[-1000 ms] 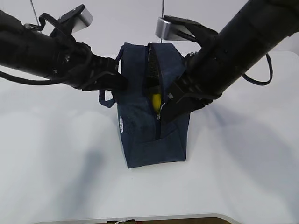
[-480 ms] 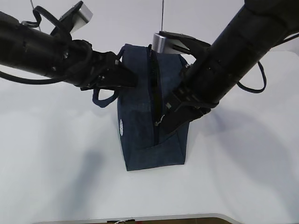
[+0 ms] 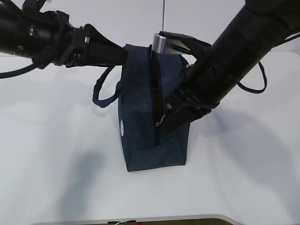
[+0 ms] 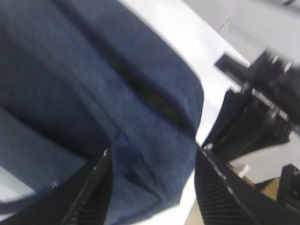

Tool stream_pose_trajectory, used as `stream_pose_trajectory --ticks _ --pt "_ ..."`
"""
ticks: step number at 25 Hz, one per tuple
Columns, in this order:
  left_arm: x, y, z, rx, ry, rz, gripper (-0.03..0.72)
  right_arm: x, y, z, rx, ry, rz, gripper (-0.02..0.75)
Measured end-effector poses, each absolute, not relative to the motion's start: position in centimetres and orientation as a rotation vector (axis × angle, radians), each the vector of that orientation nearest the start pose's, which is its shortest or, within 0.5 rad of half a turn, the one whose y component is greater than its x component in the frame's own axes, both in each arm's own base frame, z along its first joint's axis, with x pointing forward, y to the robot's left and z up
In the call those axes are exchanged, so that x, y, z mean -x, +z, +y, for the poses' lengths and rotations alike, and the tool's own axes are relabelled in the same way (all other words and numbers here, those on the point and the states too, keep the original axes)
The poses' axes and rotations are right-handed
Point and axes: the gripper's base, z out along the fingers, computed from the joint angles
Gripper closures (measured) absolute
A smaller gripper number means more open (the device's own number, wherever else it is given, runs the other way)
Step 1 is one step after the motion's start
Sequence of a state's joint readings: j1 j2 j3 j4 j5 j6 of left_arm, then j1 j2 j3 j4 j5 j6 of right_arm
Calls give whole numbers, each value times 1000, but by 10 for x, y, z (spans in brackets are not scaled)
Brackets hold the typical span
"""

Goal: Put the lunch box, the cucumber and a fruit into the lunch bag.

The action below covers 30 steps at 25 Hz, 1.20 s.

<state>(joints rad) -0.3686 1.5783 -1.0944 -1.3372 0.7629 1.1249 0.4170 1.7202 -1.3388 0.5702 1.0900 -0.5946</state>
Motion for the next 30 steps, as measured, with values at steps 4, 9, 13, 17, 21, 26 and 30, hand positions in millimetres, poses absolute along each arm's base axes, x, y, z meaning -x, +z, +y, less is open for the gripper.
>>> stream_pose_trajectory --ticks 4,9,13,17,21,26,30 --pt "-284 286 -176 -767 -1062 2099 281 -300 268 180 1088 738 2604 733" --pt "-271 258 -172 -765 -1087 2156 281 -300 268 181 1086 741 2603 733" --pt "-264 251 -170 -798 -1083 2123 281 -300 268 181 1086 740 2603 733" --pt "-256 235 -167 -839 -1074 2129 281 -300 269 181 1088 741 2596 733" --pt "-251 226 -165 -831 -1065 2126 284 -301 270 181 1086 744 2593 733" --pt "-245 223 -176 -875 -1024 2119 286 -300 270 181 1087 744 2594 733" --pt "-239 215 -192 -910 -1036 2131 286 -300 270 181 1087 745 2594 733"
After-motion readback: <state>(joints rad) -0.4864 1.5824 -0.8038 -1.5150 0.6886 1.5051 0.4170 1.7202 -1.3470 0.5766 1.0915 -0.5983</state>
